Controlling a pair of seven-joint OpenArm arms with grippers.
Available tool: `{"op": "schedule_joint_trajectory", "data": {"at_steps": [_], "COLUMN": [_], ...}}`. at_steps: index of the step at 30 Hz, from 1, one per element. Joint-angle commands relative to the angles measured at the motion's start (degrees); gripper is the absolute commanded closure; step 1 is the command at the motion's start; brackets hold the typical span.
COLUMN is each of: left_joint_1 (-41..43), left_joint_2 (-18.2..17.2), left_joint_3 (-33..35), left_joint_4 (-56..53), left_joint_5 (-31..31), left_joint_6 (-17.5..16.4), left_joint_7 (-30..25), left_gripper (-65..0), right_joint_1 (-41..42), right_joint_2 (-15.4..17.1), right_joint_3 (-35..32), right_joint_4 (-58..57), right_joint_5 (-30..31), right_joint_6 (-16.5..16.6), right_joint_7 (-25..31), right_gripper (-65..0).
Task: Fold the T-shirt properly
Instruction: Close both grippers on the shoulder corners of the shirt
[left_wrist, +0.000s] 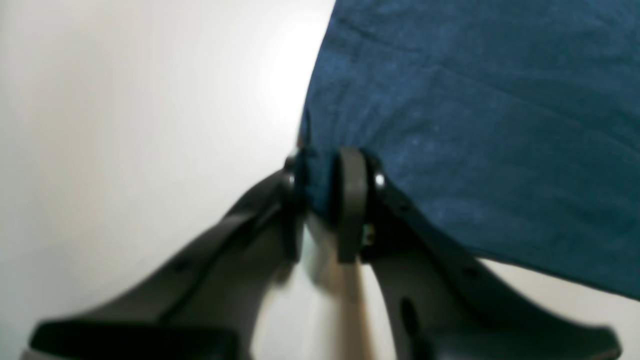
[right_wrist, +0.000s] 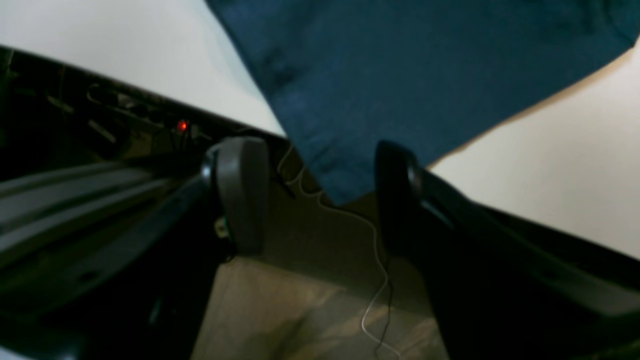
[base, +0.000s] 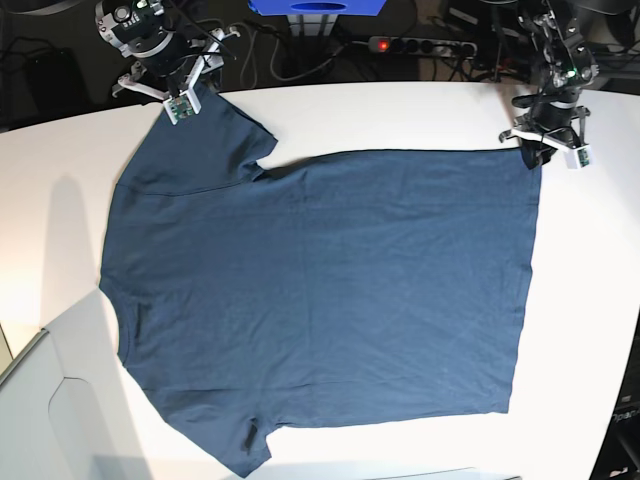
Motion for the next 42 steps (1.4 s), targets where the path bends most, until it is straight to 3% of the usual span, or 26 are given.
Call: {"op": "schedule_joint_trajectory", "data": {"at_steps": [1, 3, 14, 34, 42], "left_joint_1": [0.39, 0.39, 0.48, 1.62, 1.8], "left_joint_2": [-0.65, -0.65, -0.38, -0.38, -0.38], "left_joint_3": [-0.06, -0.06, -0.15, -0.32, -0.15], "left_joint_4": [0.37, 0.37, 0.37, 0.46, 0.37], "left_joint_5": [-0.04, 0.14, 0.14, -0.04, -0.04], "left_joint_6": [-0.12, -0.12, -0.12, -0.12, -0.12], "left_joint_7": [1.02, 1.11, 1.11, 1.11, 1.11], "left_gripper": [-5.2, 0.0, 0.0, 0.0, 0.0], "right_joint_1": [-0.37, 0.51, 4.99, 7.89, 7.89], "right_joint_2": [0.14, -0.82, -1.0, -1.0, -0.91], "right_joint_3": [1.35, 2.58, 5.4, 5.4, 5.31], "right_joint_4": [0.94, 0.94, -8.29, -14.01, -14.45], "right_joint_5": [-0.12, -0.12, -0.12, -0.12, -0.12], "right_joint_6": [0.57, 0.57, 0.75, 0.93, 0.93], "right_joint_7": [1.04, 0.86, 1.21, 1.21, 1.21], "right_gripper": [-31.0, -31.1, -31.1, -30.2, -8.4]}}
